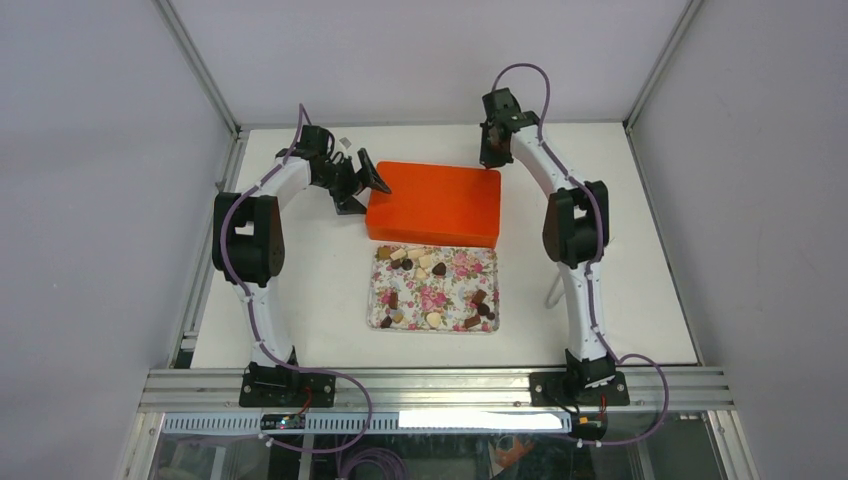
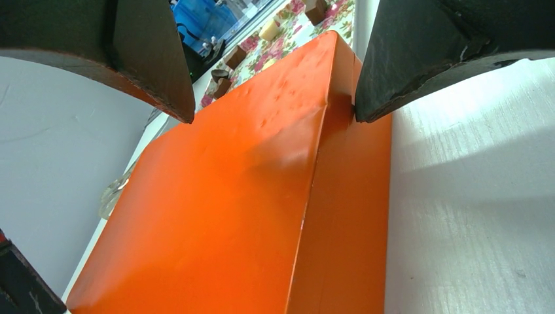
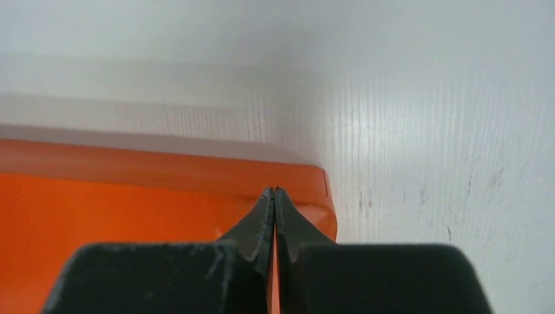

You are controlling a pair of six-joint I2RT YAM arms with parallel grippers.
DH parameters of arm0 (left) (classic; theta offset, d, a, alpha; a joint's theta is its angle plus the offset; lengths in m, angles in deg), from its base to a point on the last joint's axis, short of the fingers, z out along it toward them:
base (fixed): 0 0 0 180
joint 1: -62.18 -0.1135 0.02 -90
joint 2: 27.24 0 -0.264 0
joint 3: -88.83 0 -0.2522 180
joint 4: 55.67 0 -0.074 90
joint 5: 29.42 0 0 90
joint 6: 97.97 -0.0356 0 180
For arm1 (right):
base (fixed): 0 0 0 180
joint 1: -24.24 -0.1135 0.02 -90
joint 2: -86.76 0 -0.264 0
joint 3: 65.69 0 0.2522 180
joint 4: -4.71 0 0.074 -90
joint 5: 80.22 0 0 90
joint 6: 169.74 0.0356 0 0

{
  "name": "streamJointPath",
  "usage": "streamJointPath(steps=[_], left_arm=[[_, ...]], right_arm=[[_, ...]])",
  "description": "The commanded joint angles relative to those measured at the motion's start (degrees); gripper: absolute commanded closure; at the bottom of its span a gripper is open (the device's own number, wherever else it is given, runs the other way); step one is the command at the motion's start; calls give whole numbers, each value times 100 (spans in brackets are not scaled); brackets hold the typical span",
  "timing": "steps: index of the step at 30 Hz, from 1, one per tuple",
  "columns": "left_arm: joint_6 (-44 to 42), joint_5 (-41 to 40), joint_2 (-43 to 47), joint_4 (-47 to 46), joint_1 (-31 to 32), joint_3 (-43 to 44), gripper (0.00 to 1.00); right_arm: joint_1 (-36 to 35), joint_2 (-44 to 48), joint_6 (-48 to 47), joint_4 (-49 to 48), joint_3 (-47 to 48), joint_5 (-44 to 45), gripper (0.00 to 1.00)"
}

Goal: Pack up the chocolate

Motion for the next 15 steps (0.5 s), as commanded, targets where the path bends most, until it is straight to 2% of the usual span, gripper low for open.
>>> streamJointPath(steps=[1, 4, 6, 8, 9, 12, 15], left_arm=[[-9, 77, 203, -9, 66, 246, 5], [-160, -178, 338, 229, 62, 428, 3], [-323, -563, 502, 457, 43, 614, 1], [-479, -987, 736, 658, 27, 784, 1], [-546, -1205, 897, 713, 23, 835, 1], [-693, -1566, 1358, 739, 31, 858, 1], [-683, -1493, 1721, 745, 80, 755, 1]], right_arm=[[-116, 1132, -36, 33, 89, -38, 100], [-116, 1561, -82, 54, 119, -38, 100], [-112, 1967, -135, -114, -217, 35, 100], [-106, 2402, -193, -269, -641, 121, 84], [-94, 2678, -218, -318, -857, 127, 80], [-58, 3193, -264, -386, -1514, -167, 76], [-82, 3485, -117, -444, -2222, -1003, 75]])
